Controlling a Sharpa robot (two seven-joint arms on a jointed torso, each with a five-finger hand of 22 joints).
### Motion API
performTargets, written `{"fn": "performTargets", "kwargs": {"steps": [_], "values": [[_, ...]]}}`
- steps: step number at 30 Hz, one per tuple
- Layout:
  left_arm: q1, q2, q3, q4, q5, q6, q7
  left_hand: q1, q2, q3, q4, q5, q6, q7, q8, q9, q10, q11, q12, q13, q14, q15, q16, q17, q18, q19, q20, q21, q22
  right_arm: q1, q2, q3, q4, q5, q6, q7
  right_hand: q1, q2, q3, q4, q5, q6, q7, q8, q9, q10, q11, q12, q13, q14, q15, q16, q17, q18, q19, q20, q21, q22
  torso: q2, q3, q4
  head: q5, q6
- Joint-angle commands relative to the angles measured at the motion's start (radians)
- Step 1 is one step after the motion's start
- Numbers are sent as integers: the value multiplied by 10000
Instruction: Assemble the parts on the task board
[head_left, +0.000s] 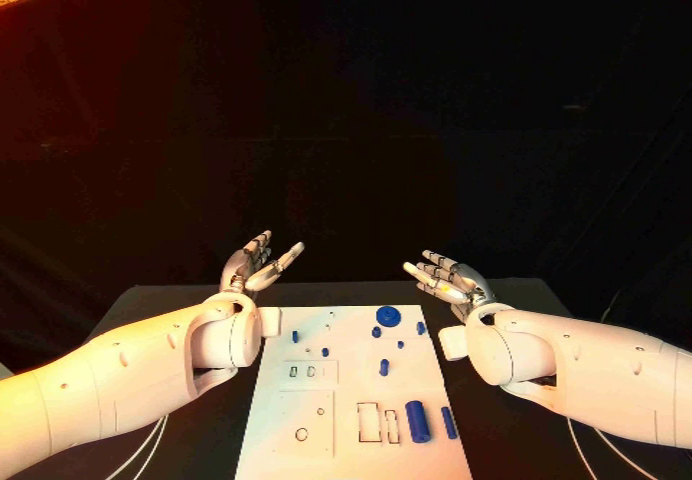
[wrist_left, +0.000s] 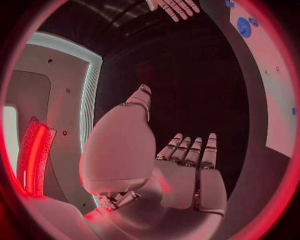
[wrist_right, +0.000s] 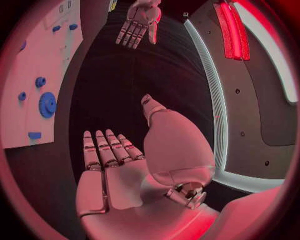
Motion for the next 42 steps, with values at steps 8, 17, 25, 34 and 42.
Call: {"fn": "performTargets", "kwargs": {"steps": [8, 17, 25, 34, 42], "values": [[45, -387, -8, 202, 70, 1329, 261, 688, 1089, 1165, 20, -240, 3927, 1189, 1453, 940, 5684, 1051, 1109, 471, 5804, 283, 1730, 1121, 864, 4680, 230, 1833, 856, 313, 37, -222, -893, -4975, 849, -836, 1951, -274, 833, -1687, 71, 5507, 1023, 1467, 898, 5831, -278, 490, 274, 6132, -487, 1446, 759, 601, 6395, -198, 2457, 909, 189, 6, 13, 4, -139], [54, -916, -6, 845, -352, 1537, 159, 894, 1007, 1956, -123, -278, 6050, 870, 2316, 1356, 8374, 485, 1232, 483, 8156, -432, 2588, 2045, 1159, 6481, -193, 3131, 1307, 537, 83, -189, -1143, -8446, 836, -1613, 1804, -705, 1479, -2362, 72, 7069, 535, 1600, 926, 7996, -958, 327, 246, 9009, -1498, 2197, 1649, 479, 8207, -1365, 5401, 2605, 438, 0, 117, -36, -77], [108, -1444, 34, 1684, -449, 1729, -8, 916, 771, 2466, -183, -288, 6337, 762, 2313, 1415, 8895, 344, 970, 472, 8799, -657, 2917, 2677, 1141, 6922, -464, 3761, 1607, 770, 186, -143, -1105, -11177, 1079, -2686, 1130, -1363, 2871, -2369, 72, 7613, 318, 1408, 1061, 8597, -1226, 283, 277, 10281, -1842, 2788, 3269, 591, 7764, -1528, 7722, 4384, 774, -63, 231, -123, -127], [147, -1956, 120, 2699, -509, 1996, -148, 777, 607, 2767, -270, -305, 6378, 738, 2209, 1439, 9050, 298, 664, 472, 9166, -781, 3239, 3280, 1124, 7172, -654, 4509, 2021, 1050, 373, -129, -894, -14152, 2002, -3955, 657, -1960, 3386, -2015, 57, 7593, 138, 1318, 1363, 8765, -1418, 280, 297, 11221, -2096, 4325, 5104, -33, 9994, -1758, 11041, 8747, 1143, -138, 349, -273, -173], [152, -2180, 137, 3161, -531, 2084, -194, 668, 540, 2922, -357, -308, 6406, 712, 2145, 1464, 9135, 261, 519, 479, 9341, -858, 3561, 3742, 1113, 7196, -754, 5112, 2386, 1192, 564, -126, -788, -15770, 2584, -4649, 636, -2078, 2908, -1801, 58, 7402, 47, 1249, 1595, 8058, -1409, 290, 310, 11514, -2081, 5604, 5987, -438, 11123, -1828, 12750, 11265, 1420, -222, 392, -381, -190]]}}
